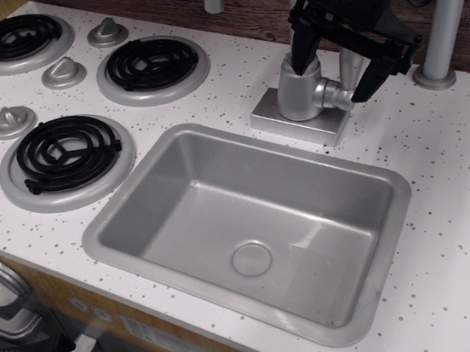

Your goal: Lever vertical to front

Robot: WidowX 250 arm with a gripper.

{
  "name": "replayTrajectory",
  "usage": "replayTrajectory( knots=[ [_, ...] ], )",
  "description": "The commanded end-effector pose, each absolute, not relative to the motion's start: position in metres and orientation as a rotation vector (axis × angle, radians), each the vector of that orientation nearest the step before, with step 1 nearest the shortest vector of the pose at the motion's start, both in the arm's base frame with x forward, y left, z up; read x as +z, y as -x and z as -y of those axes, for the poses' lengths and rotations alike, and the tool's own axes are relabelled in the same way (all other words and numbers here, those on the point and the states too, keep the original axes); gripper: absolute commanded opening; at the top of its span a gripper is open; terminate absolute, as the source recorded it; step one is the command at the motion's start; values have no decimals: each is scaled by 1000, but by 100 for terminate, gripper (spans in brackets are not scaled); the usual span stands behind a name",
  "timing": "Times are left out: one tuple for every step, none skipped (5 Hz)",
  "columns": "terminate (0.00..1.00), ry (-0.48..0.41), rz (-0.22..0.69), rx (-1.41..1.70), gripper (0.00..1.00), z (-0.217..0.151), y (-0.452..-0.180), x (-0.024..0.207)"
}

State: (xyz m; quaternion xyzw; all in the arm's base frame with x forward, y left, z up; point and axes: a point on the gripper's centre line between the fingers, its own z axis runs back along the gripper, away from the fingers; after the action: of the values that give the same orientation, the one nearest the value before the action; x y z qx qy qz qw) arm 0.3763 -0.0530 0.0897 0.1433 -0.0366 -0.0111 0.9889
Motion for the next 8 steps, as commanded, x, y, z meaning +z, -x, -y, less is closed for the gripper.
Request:
replayTrajectory(
  knots=[
    [0, -288, 73, -22, 100, 53, -376, 90],
    [0, -300, 192, -72, 100, 58, -383, 96],
    [0, -313, 257, -94, 100, 64, -390, 104],
    [0, -331, 309, -115, 100, 64, -397, 114],
    [0, -321, 314, -131, 100, 60, -403, 117],
    [0, -314, 313, -152, 100, 55, -409, 119],
    [0, -316, 330, -172, 100, 54, -413, 116],
    [0, -310, 331, -198, 100, 50, -421, 115]
  ],
)
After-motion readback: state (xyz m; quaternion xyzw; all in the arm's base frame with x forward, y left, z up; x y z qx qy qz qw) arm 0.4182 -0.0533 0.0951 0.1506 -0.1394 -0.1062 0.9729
